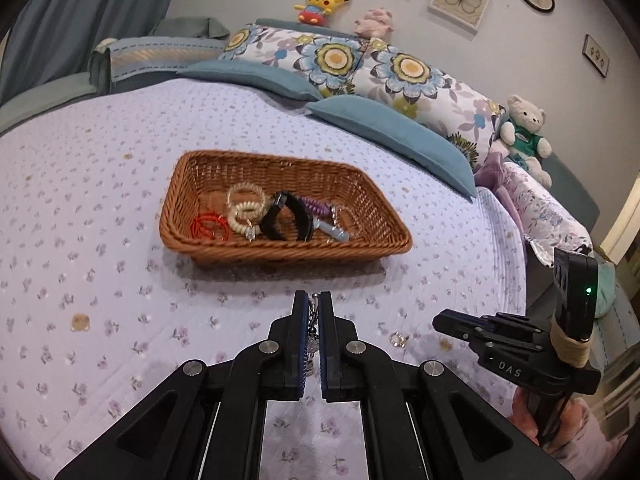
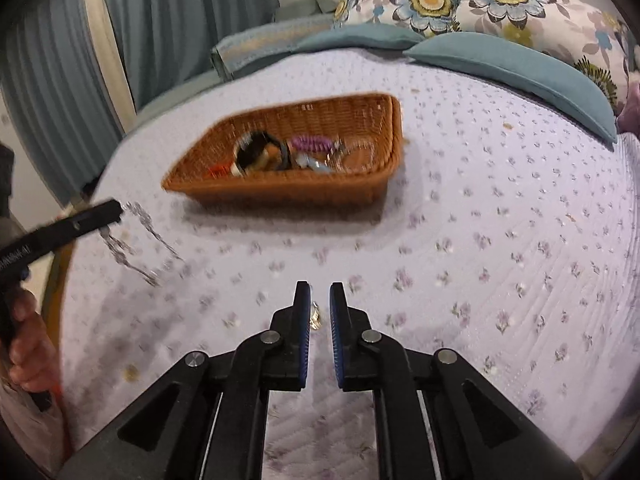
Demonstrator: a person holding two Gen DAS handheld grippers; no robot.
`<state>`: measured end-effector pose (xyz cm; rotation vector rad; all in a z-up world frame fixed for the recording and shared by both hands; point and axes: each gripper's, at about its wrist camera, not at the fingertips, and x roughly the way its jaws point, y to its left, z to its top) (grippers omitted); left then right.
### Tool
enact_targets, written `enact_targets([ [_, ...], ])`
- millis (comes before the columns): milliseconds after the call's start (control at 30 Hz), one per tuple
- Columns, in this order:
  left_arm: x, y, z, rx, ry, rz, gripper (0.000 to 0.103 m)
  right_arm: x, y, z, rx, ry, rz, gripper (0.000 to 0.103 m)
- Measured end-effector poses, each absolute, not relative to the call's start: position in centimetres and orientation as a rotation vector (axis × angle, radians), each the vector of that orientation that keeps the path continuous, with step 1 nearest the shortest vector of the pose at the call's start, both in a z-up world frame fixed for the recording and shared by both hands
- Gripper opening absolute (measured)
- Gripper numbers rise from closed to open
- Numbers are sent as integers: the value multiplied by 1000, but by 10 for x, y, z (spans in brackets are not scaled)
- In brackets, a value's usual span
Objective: Organize jewelry
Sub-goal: 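Grasp the silver charm bracelet with the left tool while the right tool grasps the gold ring, then carry the charm bracelet and ring into the wicker basket and open both tools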
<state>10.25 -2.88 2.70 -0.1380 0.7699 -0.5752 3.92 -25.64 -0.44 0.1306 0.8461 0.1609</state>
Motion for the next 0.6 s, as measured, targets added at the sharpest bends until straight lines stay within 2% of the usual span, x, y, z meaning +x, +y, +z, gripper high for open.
enact_targets([
  [67,103,-28,23,-143,780,-577,4,43,-253,-12,122,884,179,27],
  [100,104,-27,20,-148,784,-580,4,45,-250,-16,114,902,177,43],
  [133,104,-26,19,-151,786,-582,4,46,-249,-20,104,910,172,46],
  [300,102,-29,16,-149,791,-595,4,61,-240,-35,38,975,159,46],
  [367,101,-31,16,-144,793,-601,4,66,-235,-42,10,1003,145,37],
  [433,100,-34,15,-139,795,-605,4,67,-232,-44,-16,999,142,23],
  [600,99,-36,13,-134,802,-608,4,62,-229,-42,-35,971,166,21],
])
